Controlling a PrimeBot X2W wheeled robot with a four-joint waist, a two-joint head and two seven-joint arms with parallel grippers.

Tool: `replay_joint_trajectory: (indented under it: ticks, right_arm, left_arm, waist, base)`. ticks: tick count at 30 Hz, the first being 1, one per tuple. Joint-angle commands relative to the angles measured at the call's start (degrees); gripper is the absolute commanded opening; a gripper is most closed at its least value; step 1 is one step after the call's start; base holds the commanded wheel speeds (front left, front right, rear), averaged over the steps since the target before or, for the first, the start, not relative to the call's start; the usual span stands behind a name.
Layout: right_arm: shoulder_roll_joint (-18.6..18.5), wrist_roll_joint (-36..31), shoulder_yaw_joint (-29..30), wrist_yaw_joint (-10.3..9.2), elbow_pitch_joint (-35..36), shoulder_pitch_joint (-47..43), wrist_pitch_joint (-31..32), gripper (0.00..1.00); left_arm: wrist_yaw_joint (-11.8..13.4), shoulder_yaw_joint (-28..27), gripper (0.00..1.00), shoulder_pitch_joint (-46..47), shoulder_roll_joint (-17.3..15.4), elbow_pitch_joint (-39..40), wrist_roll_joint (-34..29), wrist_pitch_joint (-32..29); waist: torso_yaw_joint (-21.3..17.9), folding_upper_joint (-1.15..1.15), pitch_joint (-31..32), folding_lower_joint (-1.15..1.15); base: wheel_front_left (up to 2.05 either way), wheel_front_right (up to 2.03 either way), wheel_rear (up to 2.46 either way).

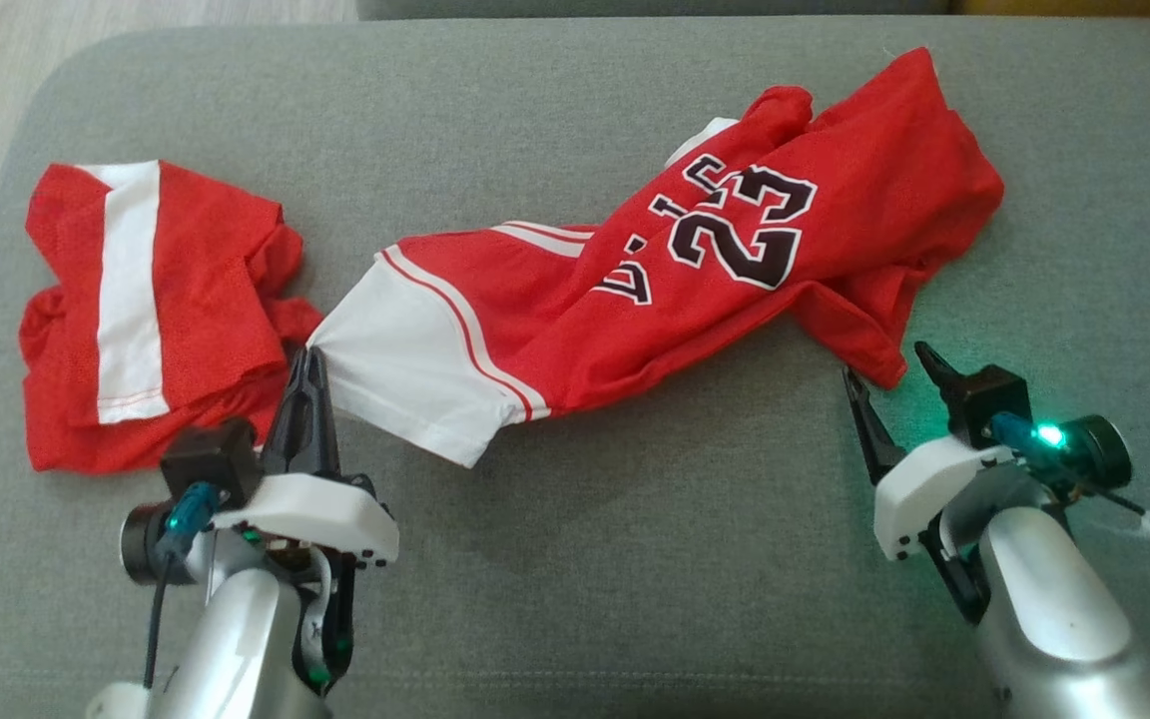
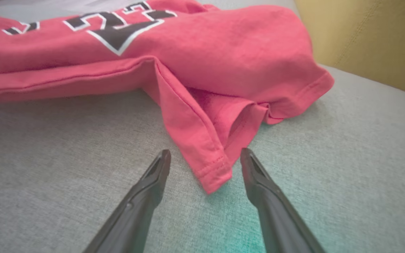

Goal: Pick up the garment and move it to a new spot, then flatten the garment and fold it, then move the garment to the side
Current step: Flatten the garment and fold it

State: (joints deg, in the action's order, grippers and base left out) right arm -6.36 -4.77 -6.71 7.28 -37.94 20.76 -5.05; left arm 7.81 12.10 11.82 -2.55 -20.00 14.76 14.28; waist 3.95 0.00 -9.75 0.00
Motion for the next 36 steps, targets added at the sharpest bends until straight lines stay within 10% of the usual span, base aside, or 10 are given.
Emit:
replay_joint_trajectory:
  ticks: [1, 15, 18, 36]
  right_arm:
    - [-0.59, -0.57, -1.01, 0.21, 1.03, 2.19, -0.65, 1.0]
    - [0.14, -0.9, -0.02, 0.21, -7.36, 6.75, -1.32, 0.98]
    - [0.55, -0.03, -0.28, 0.21, -8.31, 7.0, -1.93, 0.0]
    - [-1.57, -5.77, 2.36, 0.21, 0.83, 3.18, -9.03, 0.0]
  left_arm:
    - [-0.09, -1.97, 0.0, 1.24, -0.43, 1.96, -0.35, 0.71]
    - [-0.38, -0.45, 0.0, 1.71, -0.34, 1.27, 0.03, 0.72]
    - [-0.29, -0.41, 0.0, 1.62, -0.33, 0.94, 0.12, 0.72]
    - [-1.5, -3.88, 0.0, -0.05, -0.33, 2.01, 2.05, 0.72]
  waist:
    - [0.07, 0.0, -0.17, 0.0]
    - [0.52, 0.0, -1.1, 0.0]
    - [0.3, 0.0, -0.83, 0.0]
    - [-2.89, 0.0, 5.15, 0.0]
  base:
    - [0.0, 0.0, 0.0]
    - [0.0, 0.0, 0.0]
    - [0.0, 0.0, 0.0]
    - [0.0, 0.0, 0.0]
